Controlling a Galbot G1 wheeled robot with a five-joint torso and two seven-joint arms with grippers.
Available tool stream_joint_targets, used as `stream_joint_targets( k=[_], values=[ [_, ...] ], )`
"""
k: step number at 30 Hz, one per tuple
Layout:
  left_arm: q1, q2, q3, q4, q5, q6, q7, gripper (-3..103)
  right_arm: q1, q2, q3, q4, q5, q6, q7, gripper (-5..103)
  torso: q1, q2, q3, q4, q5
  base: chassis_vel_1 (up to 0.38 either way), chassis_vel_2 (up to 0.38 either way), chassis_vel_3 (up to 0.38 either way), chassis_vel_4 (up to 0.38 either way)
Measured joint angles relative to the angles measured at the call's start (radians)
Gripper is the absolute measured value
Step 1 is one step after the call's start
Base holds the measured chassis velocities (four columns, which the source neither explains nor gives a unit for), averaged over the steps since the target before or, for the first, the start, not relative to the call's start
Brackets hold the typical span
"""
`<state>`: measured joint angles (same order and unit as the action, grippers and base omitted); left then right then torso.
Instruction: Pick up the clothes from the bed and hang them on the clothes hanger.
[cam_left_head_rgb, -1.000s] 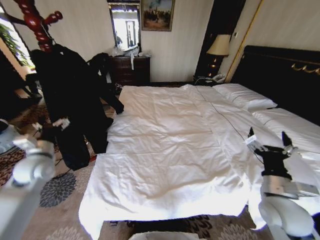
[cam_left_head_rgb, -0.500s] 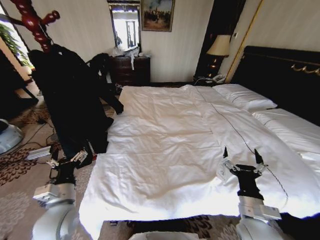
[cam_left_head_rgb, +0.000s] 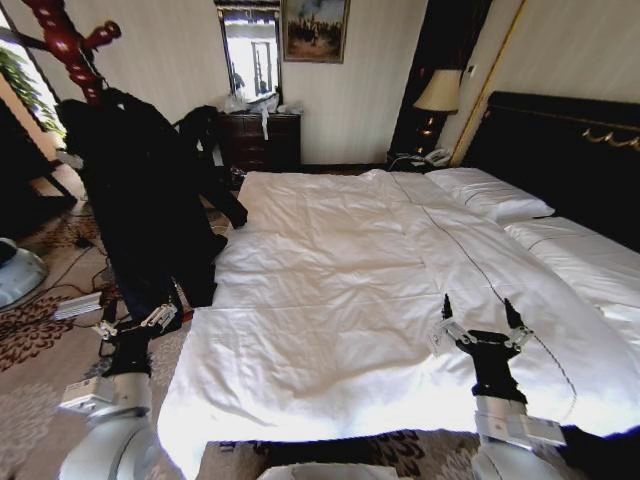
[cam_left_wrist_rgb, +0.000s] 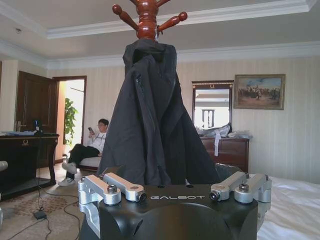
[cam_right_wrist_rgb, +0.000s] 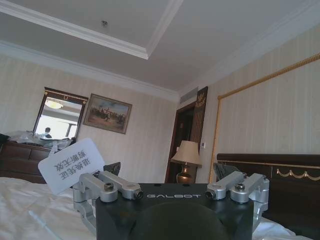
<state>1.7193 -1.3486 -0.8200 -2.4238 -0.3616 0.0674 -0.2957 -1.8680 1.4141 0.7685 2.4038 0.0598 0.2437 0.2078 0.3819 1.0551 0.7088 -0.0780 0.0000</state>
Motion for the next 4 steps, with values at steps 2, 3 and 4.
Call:
stream_joint_targets(
  k=[2, 3, 4],
  values=[
    [-0.001, 0.001, 0.0, 0.001, -0.001, 0.0, 0.0, 100, 0.0, 0.0, 0.0, 0.0, 0.001, 0.0, 0.0, 100, 0.0, 0.0, 0.0, 0.0, 0.0, 0.0, 0.0, 0.0, 0.0],
    [-0.001, 0.001, 0.0, 0.001, -0.001, 0.0, 0.0, 100, 0.0, 0.0, 0.0, 0.0, 0.001, 0.0, 0.0, 100, 0.0, 0.0, 0.0, 0.0, 0.0, 0.0, 0.0, 0.0, 0.0],
    [-0.001, 0.002, 0.0, 0.002, -0.001, 0.0, 0.0, 100, 0.001, -0.001, 0.0, -0.001, 0.001, 0.0, 0.0, 100, 0.0, 0.0, 0.0, 0.0, 0.0, 0.0, 0.0, 0.0, 0.0]
  ],
)
